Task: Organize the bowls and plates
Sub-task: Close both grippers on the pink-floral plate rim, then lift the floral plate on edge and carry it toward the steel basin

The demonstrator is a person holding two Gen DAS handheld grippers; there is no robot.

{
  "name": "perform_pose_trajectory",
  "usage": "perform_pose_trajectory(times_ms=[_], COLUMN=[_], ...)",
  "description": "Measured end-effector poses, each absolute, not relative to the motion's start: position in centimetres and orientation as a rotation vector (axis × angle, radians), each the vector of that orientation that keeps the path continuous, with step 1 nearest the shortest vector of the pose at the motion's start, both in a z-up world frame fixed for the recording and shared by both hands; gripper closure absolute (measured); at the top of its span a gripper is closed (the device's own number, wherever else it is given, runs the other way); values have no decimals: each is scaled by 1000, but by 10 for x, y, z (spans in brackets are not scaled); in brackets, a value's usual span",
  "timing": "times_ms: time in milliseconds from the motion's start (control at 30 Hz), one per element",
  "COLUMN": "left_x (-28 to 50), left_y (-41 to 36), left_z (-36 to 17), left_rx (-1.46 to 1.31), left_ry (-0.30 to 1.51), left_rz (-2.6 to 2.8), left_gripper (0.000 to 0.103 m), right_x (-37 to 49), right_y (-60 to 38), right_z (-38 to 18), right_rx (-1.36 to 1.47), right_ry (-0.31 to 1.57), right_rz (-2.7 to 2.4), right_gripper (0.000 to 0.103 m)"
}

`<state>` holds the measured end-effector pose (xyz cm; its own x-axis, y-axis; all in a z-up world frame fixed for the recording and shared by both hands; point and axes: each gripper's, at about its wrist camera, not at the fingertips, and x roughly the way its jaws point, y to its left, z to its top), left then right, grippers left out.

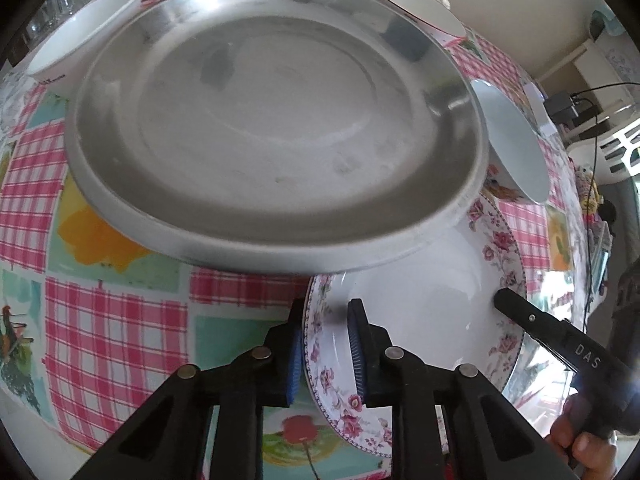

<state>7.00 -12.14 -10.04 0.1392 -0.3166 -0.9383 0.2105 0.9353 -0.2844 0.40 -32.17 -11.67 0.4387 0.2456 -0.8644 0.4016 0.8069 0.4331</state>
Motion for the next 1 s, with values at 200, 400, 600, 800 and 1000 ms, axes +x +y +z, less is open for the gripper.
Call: perform_pose_trajectory(times_ms=[200,400,600,800,1000], left_x=[61,60,57,52,44], left_y=[-133,-132,-137,-136,-125], left_z=[-102,-109,-107,-102,-88], left_rx=[-76,-101,-142,-152,-143], left_ry=[1380,1386,1389,1376,1350], left_rz=[-418,-428,-469,-493,-516], left_gripper=[82,85,88,89,89], right_x=[-13,-29,-44,-60,-66], right_y=[-340,-358,-369,-382,-383], right_z=[-119,-120,-110,-92,-79], right_rx=[700,723,734,749,728], right_ry=[1121,1117,1075,1033,1020], right_rz=[-130,-131,-144,-140,-143], right_gripper=[90,91,94,94,94])
